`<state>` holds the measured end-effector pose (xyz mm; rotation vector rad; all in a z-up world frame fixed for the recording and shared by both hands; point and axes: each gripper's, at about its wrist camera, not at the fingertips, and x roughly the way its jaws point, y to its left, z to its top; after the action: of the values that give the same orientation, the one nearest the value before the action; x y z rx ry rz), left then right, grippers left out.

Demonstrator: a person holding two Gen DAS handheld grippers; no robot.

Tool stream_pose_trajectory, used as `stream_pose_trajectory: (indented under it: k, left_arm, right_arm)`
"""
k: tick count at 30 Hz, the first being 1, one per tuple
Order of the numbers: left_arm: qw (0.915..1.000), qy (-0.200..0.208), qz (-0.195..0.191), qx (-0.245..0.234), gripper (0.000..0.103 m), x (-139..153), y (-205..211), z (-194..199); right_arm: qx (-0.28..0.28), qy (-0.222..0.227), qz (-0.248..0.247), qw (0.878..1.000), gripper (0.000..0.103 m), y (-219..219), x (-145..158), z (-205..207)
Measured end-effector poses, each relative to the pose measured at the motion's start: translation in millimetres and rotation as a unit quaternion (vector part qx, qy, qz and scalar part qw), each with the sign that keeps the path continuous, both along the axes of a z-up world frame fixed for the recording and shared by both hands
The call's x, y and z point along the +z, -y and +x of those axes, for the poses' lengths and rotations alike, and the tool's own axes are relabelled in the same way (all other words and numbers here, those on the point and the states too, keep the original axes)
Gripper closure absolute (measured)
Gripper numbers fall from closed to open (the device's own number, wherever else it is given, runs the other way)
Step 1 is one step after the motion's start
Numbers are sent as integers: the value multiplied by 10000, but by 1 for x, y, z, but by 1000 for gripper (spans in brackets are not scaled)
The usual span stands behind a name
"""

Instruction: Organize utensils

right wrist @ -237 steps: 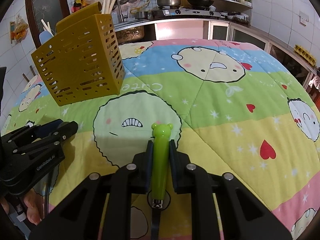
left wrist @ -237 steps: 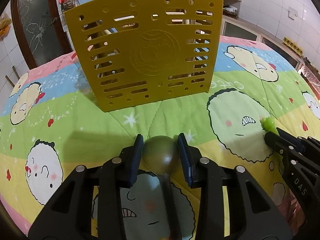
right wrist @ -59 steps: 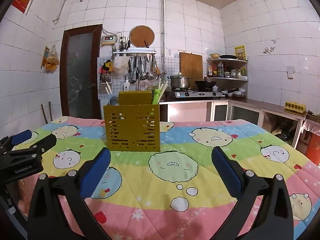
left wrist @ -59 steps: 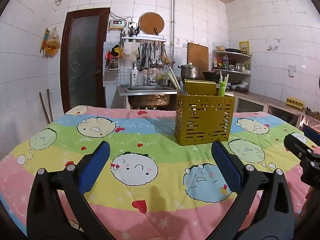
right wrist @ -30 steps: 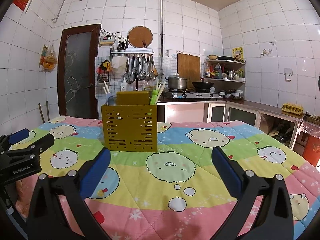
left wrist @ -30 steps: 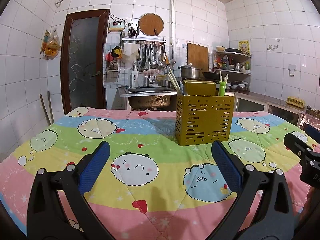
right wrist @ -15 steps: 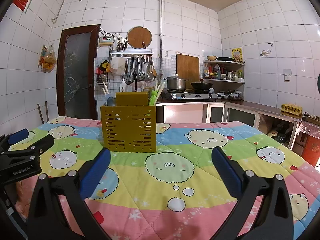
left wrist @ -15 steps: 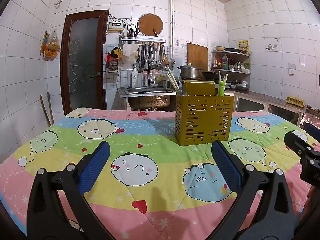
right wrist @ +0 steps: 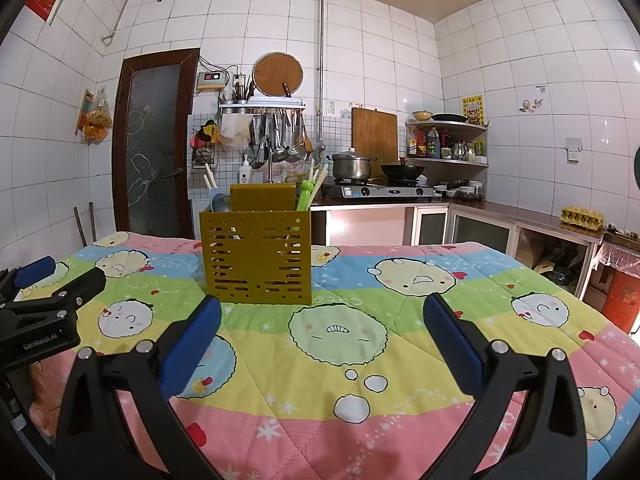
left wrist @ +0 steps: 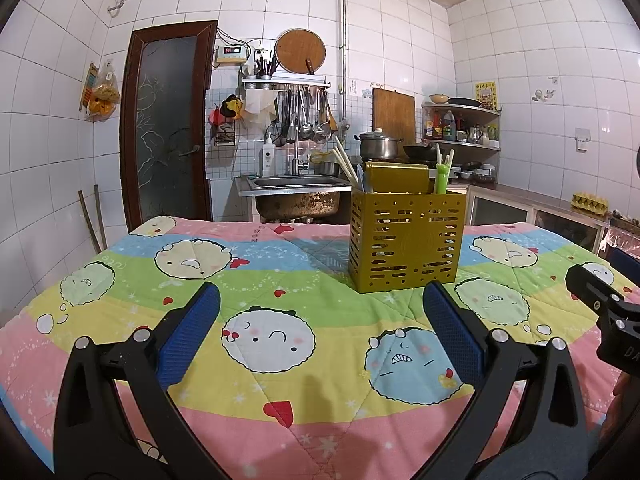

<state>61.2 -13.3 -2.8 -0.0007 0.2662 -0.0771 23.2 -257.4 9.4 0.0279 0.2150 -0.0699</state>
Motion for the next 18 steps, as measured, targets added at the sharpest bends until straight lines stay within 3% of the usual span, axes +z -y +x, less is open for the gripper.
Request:
stream_pose_trajectory:
  k: [18]
  left_arm:
    - [10000, 3, 0, -6, 5, 0, 0, 0]
  right_arm:
    - [-62, 15, -70, 10000, 4, -5, -2, 3]
